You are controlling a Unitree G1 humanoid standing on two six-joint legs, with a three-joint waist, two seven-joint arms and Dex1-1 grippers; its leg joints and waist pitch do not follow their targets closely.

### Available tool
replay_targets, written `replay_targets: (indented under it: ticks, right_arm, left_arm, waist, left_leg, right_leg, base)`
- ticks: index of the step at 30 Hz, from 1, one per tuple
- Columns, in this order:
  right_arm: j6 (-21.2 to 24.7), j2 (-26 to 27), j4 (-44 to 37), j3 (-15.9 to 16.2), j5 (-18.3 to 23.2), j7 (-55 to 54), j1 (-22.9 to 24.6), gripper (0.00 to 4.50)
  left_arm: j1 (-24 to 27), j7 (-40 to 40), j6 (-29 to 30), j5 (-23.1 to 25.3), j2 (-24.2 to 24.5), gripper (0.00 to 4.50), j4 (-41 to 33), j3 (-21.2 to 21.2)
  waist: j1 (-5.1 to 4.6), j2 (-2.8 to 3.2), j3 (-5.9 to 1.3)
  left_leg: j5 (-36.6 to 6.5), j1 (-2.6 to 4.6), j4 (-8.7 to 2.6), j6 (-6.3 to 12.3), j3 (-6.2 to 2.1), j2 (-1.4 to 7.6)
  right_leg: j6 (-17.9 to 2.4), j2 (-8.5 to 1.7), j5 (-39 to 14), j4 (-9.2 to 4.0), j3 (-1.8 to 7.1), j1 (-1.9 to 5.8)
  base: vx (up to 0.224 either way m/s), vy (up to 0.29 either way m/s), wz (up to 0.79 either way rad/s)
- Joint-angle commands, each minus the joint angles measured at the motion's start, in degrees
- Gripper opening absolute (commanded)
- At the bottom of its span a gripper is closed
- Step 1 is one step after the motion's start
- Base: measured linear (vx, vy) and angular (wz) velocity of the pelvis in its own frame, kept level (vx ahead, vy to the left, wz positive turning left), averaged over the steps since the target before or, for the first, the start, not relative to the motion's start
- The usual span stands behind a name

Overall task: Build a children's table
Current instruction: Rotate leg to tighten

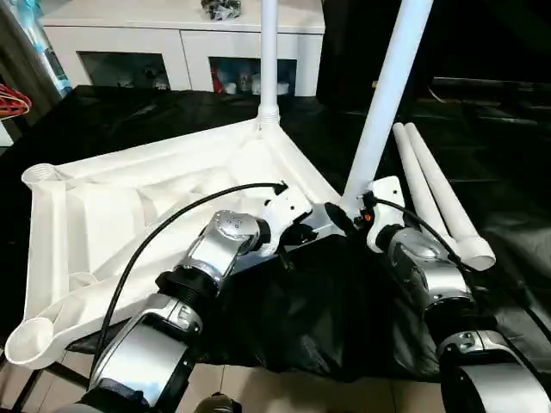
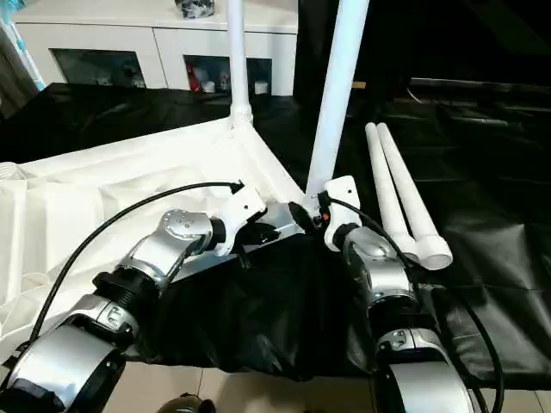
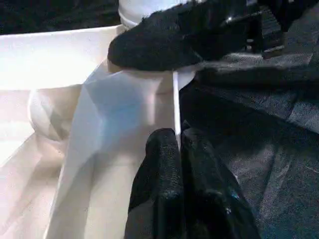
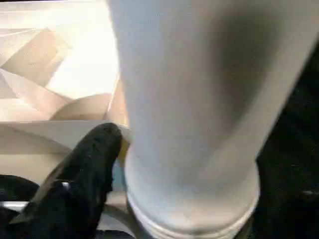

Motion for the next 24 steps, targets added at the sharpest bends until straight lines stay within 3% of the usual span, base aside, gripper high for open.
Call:
replay_targets:
  ticks: [1,3,4,7,9,10,12,18,21,24]
  right_arm:
    - [0.55,0.52,1.89,1.32,-0.55,-0.23,0.91,4.07]
    - [0.23,-0.75,0.45,0.40,0.07,-0.28,1.43,4.07]
    - [0.16,-1.35,-0.27,-0.06,0.43,-0.08,1.74,4.17]
    - [0.36,-2.85,-2.55,-0.68,0.61,1.13,2.95,4.17]
    - [1.08,-5.20,-6.56,-1.31,1.03,3.40,5.11,4.17]
    - [1.21,-5.98,-7.97,-1.46,1.17,4.17,5.86,4.17]
    - [1.17,-7.02,-9.87,-1.58,1.32,5.18,6.88,4.17]
    - [0.24,-13.19,-13.91,-1.69,2.77,12.19,8.99,4.17]
    - [0.97,-15.29,-17.10,-0.75,3.45,16.37,10.37,4.17]
    - [5.25,-18.72,-24.96,1.26,5.06,23.14,13.91,4.17]
  left_arm:
    - [-2.58,0.92,-4.39,-0.41,-1.24,0.00,-0.74,-0.28]
    - [-2.71,2.20,-5.68,-0.18,-1.26,0.00,0.17,0.02]
    - [-2.73,2.30,-6.15,-0.27,-1.25,0.45,0.43,0.23]
    - [-2.59,1.94,-5.31,-1.05,-1.33,0.59,0.17,1.19]
    - [-2.12,2.28,-4.59,-1.65,-0.93,0.66,-0.98,2.22]
    - [-1.94,2.33,-4.47,-1.95,-0.77,0.79,-1.33,2.61]
    - [-1.65,2.38,-4.54,-2.60,-0.46,0.94,-1.80,3.37]
    - [1.39,5.05,-2.10,-2.96,5.55,1.44,-7.31,6.91]
    - [1.79,7.64,-0.19,-2.63,7.89,1.49,-8.78,8.92]
    - [2.49,13.60,4.70,-1.19,13.55,1.49,-12.76,13.78]
  waist:
    - [-0.01,-0.41,-4.17]
    - [0.01,-0.40,-4.13]
    - [0.17,-0.46,-4.14]
    - [0.44,-0.38,-4.28]
    - [0.74,-0.33,-4.30]
    - [0.86,-0.70,-4.39]
    - [1.18,-0.72,-4.64]
    - [1.17,-0.64,-4.74]
    - [1.15,-0.59,-4.51]
    - [1.26,-0.69,-4.40]
  left_leg:
    - [-14.56,1.21,-4.07,2.48,-1.09,2.74]
    - [-15.03,1.33,-4.10,2.21,-1.03,2.78]
    - [-15.08,1.36,-4.08,2.25,-1.02,2.79]
    - [-14.56,1.30,-4.06,2.49,-1.07,2.92]
    - [-14.40,1.31,-4.05,2.57,-1.04,3.02]
    - [-13.08,0.92,-3.95,3.23,-1.03,2.88]
    - [-11.08,0.88,-3.60,4.12,-0.94,2.77]
    - [-8.94,0.72,-3.26,5.60,-0.93,2.86]
    - [-10.49,0.88,-3.35,5.55,-0.91,2.82]
    - [-11.24,0.95,-3.53,5.39,-1.03,3.03]
  right_leg:
    - [-11.75,-4.56,-15.56,-4.59,2.41,2.73]
    - [-11.44,-4.56,-16.33,-4.70,2.46,2.62]
    - [-11.30,-4.60,-16.62,-4.77,2.47,2.61]
    - [-11.21,-4.63,-15.99,-4.69,2.45,2.67]
    - [-11.46,-4.47,-14.37,-4.54,2.43,2.76]
    - [-11.77,-4.51,-12.32,-4.15,2.45,3.07]
    - [-11.86,-4.59,-10.21,-3.91,2.48,3.09]
    - [-13.11,-4.35,-7.14,-3.34,2.28,3.14]
    - [-12.27,-4.10,-9.38,-3.59,2.23,2.99]
    - [-11.38,-4.10,-11.41,-3.71,2.23,2.93]
  base:
    - [0.000,0.000,0.00]
    - [0.000,0.000,0.00]
    - [0.000,0.000,0.00]
    - [0.000,0.000,0.00]
    - [0.000,0.000,0.00]
    - [0.000,0.000,0.00]
    - [0.000,0.000,0.00]
    - [0.000,0.000,0.00]
    - [0.000,0.000,0.00]
    - [0.000,0.000,0.00]
